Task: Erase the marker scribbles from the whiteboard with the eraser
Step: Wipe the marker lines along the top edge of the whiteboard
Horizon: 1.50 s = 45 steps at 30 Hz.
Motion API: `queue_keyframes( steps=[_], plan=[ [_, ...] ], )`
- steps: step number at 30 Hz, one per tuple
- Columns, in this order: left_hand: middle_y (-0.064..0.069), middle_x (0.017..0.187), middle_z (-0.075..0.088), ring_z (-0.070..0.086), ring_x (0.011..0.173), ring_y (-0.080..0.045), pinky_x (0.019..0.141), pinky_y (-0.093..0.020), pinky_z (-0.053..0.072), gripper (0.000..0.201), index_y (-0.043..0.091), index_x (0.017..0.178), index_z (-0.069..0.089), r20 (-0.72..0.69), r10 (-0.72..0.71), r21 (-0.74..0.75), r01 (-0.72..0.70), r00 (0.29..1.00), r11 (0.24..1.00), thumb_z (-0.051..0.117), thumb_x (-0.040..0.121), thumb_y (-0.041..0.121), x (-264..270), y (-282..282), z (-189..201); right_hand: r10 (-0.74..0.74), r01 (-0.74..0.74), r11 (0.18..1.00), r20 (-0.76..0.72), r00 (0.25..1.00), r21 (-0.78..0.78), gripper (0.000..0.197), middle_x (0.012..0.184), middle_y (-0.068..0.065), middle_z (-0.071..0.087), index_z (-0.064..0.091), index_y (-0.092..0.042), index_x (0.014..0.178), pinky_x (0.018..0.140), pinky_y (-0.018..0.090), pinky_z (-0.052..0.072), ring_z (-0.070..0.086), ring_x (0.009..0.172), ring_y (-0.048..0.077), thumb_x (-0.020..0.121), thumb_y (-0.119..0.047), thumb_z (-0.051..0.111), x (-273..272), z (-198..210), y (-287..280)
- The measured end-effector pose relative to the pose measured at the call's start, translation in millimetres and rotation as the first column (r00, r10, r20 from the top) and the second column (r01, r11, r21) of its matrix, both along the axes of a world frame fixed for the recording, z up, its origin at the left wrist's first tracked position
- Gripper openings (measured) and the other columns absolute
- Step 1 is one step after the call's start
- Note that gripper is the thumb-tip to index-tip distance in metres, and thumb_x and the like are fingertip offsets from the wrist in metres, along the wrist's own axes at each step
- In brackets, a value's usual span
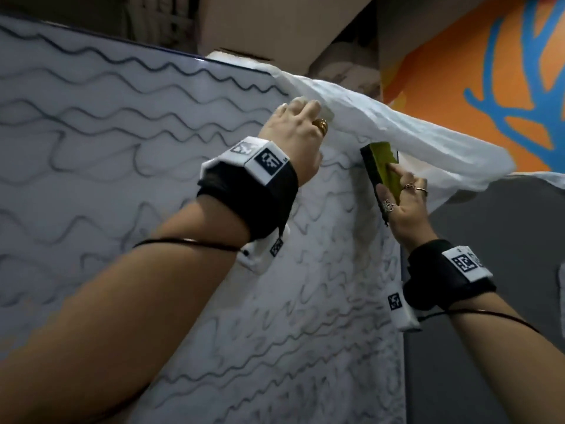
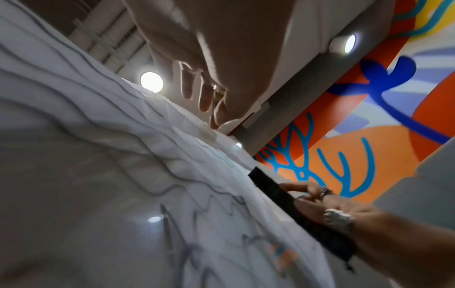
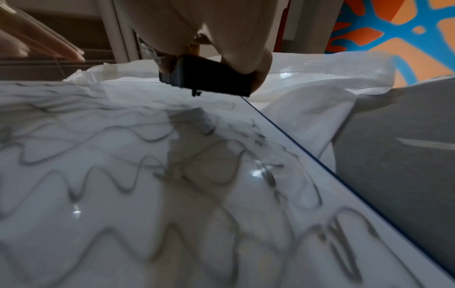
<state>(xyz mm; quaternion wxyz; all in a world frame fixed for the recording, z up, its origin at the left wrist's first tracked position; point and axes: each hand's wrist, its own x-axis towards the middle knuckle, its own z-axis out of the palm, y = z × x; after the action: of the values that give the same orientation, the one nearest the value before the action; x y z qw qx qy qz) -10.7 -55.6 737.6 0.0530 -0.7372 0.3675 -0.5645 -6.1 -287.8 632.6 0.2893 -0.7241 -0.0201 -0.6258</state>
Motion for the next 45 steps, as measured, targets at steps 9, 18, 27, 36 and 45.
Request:
queue_keyframes(
  steps=[9, 18, 27, 36, 45],
  plan=[
    [0.006, 0.158, 0.007, 0.004, 0.144, -0.028, 0.105, -0.067, -0.007, 0.044, 0.038, 0.137, 0.042, -0.125, 0.342, 0.112, -0.329, 0.931, 0.938, 0.039, 0.093, 0.034, 18.4, -54.8, 58.2, -0.018, 0.015, 0.999, -0.064, 0.998, -0.049, 0.060, 0.131, 0.015, 0.030, 0.039, -0.032, 0.140, 0.101, 0.042, 0.028, 0.035, 0.118, 0.033, 0.083, -0.051, 0.038, 7.7, 14.3, -8.7],
    [-0.016, 0.129, 0.054, 0.053, 0.114, -0.040, 0.099, -0.045, 0.042, 0.067, 0.034, 0.141, 0.028, -0.427, 0.254, -0.042, -0.300, 0.868, 0.953, 0.033, 0.074, 0.034, 12.7, -87.7, 106.8, -0.134, 0.124, 0.989, -0.136, 0.982, -0.081, 0.052, 0.136, 0.008, 0.026, 0.029, -0.047, 0.141, 0.096, 0.042, 0.031, 0.032, 0.118, 0.031, 0.095, -0.034, 0.049, 15.3, 48.1, -21.4],
    [-0.018, 0.134, 0.048, 0.048, 0.122, -0.035, 0.096, -0.036, 0.039, 0.071, 0.041, 0.146, 0.019, -0.366, 0.187, -0.029, -0.212, 0.912, 0.977, 0.042, 0.087, 0.008, 19.7, -74.1, 112.1, -0.202, 0.187, 0.972, -0.096, 0.975, -0.143, 0.059, 0.140, 0.011, 0.024, 0.017, -0.047, 0.145, 0.102, 0.042, 0.034, 0.032, 0.122, 0.033, 0.095, -0.037, 0.047, 26.0, 80.3, 7.1],
    [-0.016, 0.127, 0.051, 0.052, 0.116, -0.036, 0.096, -0.039, 0.042, 0.077, 0.038, 0.148, 0.009, -0.287, 0.214, -0.045, -0.237, 0.934, 0.971, 0.044, 0.085, 0.009, 31.5, -72.0, 109.4, -0.207, 0.214, 0.977, -0.165, 0.964, 0.021, 0.059, 0.139, 0.011, 0.023, 0.017, -0.046, 0.145, 0.094, 0.044, 0.037, 0.031, 0.119, 0.035, 0.096, -0.033, 0.047, 27.1, 71.6, -18.2],
    [-0.013, 0.130, 0.052, 0.051, 0.117, -0.034, 0.096, -0.044, 0.044, 0.083, 0.033, 0.148, 0.005, -0.221, 0.246, -0.034, -0.260, 0.944, 0.965, 0.044, 0.079, 0.009, 44.1, -71.3, 109.6, -0.278, 0.268, 0.959, -0.127, 0.952, -0.092, 0.056, 0.142, 0.009, 0.018, 0.014, -0.047, 0.145, 0.096, 0.045, 0.032, 0.028, 0.121, 0.033, 0.097, -0.035, 0.040, 27.6, 63.0, 1.8]
  ],
)
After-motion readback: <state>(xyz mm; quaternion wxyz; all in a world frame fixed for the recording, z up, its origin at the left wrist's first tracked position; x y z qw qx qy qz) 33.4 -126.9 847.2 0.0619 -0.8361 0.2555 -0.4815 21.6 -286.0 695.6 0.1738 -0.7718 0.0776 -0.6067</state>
